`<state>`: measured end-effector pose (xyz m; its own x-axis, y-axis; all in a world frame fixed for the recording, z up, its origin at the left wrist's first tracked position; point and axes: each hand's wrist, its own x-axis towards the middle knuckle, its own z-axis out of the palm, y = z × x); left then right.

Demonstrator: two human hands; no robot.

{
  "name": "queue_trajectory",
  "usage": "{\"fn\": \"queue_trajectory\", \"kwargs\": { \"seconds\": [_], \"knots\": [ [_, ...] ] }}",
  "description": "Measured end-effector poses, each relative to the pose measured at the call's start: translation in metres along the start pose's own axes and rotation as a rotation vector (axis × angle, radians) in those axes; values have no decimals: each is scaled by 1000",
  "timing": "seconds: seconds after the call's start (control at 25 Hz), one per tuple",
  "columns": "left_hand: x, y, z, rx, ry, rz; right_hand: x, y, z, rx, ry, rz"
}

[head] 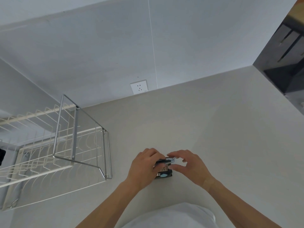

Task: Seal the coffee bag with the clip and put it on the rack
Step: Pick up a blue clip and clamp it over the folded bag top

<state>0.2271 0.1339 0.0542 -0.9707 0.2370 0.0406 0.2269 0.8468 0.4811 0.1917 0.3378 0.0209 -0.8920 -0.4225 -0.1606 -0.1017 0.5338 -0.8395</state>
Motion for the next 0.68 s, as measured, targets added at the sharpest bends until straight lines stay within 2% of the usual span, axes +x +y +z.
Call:
{"fn": "queue_trajectory", "kwargs": {
  "seconds": [0.12,0.32,0.48,0.68],
  "knots": [
    [5,5,-4,68,0,22,4,-5,8,128,31,73],
    [21,4,-16,246,-163,153,5,-10,11,259,23,96],
    [24,2,-17,180,-201,125,14,-16,10,334,-2,183],
    [23,-1,-15,65,-109,55,20,-19,8,316,-1,154]
  ]
}}
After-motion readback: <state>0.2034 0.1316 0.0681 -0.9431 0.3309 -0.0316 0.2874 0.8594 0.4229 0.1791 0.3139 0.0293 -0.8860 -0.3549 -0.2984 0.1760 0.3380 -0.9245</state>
